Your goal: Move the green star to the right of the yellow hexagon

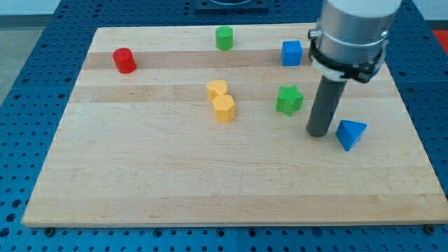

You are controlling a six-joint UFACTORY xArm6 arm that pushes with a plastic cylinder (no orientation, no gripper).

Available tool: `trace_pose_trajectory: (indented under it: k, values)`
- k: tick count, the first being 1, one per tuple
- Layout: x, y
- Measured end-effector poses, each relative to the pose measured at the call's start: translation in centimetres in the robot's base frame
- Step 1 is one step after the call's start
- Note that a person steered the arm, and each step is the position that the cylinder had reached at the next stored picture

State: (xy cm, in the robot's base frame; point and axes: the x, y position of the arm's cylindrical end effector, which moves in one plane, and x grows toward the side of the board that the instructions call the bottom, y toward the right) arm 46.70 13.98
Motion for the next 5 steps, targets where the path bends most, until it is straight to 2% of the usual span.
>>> trace_pose_trajectory:
  k: [1, 3, 5]
  values:
    - [-4.2, -0.4]
    - [-4.4, -3.2]
    - [-5.2, -8.4]
